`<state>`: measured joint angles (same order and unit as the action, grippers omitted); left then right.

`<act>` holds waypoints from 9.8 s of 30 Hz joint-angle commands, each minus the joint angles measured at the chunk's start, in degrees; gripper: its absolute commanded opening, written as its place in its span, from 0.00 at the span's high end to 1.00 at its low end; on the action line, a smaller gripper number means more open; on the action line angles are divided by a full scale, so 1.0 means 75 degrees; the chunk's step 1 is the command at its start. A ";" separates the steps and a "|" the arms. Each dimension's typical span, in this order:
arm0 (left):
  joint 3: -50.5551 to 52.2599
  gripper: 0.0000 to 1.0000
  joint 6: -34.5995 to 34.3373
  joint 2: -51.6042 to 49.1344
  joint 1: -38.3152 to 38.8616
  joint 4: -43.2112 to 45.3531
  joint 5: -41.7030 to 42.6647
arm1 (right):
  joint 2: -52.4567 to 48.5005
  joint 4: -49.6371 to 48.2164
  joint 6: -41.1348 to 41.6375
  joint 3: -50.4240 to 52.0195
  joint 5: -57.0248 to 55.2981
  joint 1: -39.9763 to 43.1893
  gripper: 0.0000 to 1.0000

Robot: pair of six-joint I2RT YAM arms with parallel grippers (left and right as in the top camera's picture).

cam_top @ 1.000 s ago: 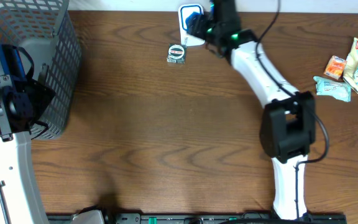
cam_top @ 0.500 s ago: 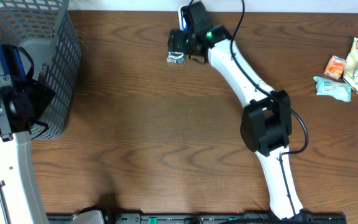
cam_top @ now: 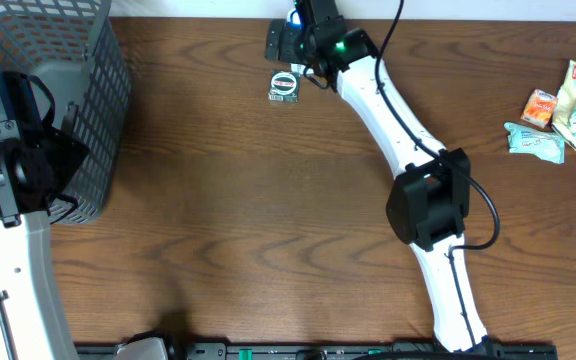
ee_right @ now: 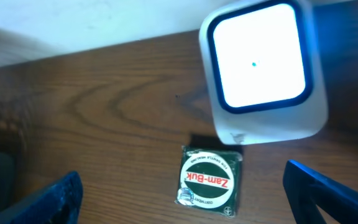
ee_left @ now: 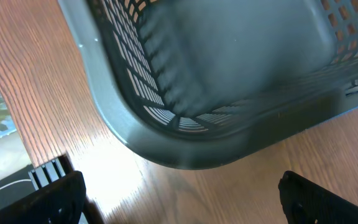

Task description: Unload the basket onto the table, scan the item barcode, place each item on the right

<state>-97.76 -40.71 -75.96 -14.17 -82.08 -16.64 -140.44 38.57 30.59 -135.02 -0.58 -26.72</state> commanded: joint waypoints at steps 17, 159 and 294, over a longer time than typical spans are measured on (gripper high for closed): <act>0.0012 0.02 -0.0067 0.0052 -0.0038 -0.0017 -0.0076 | -0.1545 -0.0213 -0.0146 0.0035 -0.1335 -0.0554 0.13; 0.0012 0.02 -0.0067 0.0052 -0.0038 -0.0017 -0.0076 | -0.0460 -0.2477 -0.3308 -0.0699 -0.2308 0.0766 0.49; 0.0012 0.02 -0.0067 0.0052 -0.0035 -0.0017 -0.0076 | 1.7558 -0.3025 -0.4062 1.6457 0.1332 0.2836 0.01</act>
<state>-97.73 -40.69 -75.96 -14.17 -82.08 -16.64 -11.57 21.15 1.74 -16.12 6.48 -6.61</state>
